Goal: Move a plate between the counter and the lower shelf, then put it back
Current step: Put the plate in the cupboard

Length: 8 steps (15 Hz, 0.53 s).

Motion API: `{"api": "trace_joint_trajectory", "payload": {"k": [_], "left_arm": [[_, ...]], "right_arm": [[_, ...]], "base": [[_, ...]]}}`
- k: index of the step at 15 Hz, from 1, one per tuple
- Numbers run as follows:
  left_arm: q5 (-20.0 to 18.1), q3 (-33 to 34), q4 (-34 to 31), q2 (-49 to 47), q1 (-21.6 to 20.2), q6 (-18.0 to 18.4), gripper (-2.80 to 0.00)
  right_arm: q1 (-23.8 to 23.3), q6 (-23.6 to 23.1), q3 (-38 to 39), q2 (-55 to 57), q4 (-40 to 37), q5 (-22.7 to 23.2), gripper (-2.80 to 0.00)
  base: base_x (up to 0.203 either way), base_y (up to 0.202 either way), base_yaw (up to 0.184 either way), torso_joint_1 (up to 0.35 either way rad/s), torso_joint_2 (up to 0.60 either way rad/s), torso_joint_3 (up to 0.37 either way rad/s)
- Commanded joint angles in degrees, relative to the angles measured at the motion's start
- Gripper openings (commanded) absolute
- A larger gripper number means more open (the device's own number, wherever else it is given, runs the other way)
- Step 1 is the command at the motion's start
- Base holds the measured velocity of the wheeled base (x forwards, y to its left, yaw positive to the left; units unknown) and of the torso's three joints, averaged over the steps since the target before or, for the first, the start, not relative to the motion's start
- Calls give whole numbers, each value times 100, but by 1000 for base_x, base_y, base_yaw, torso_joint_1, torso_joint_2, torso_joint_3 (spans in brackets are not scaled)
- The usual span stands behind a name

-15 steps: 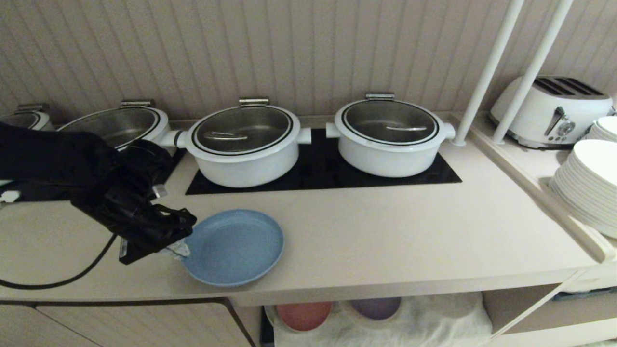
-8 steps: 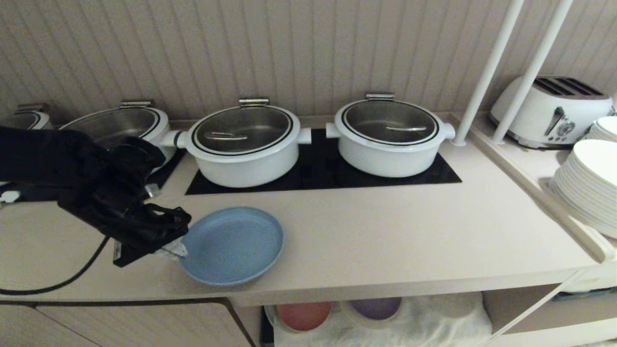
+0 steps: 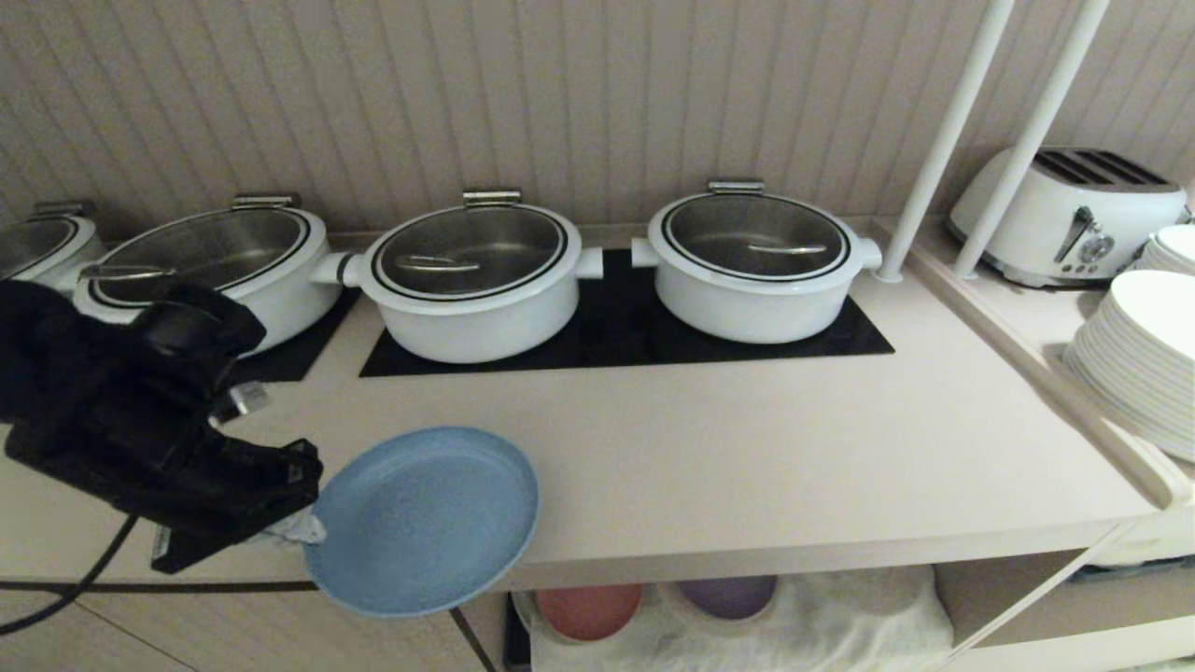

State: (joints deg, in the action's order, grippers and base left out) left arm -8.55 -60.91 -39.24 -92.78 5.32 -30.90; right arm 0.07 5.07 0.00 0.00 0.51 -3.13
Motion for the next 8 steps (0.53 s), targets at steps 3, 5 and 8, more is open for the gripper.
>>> {"api": "trace_joint_trajectory", "payload": {"k": [3, 5, 8], "left_arm": [[-6, 817, -22, 1091, -1, 142, -280], [-6, 1140, -28, 1529, 2, 159, -280], [-6, 1645, -39, 2095, -2, 457, -280]], "right_arm": [[1, 3, 0, 0, 2, -3, -280], [1, 3, 0, 0, 2, -3, -280], [1, 3, 0, 0, 2, -3, -280]], "base": [[0, 0, 0, 0, 0, 0], [0, 0, 0, 0, 0, 0], [0, 0, 0, 0, 0, 0]]}}
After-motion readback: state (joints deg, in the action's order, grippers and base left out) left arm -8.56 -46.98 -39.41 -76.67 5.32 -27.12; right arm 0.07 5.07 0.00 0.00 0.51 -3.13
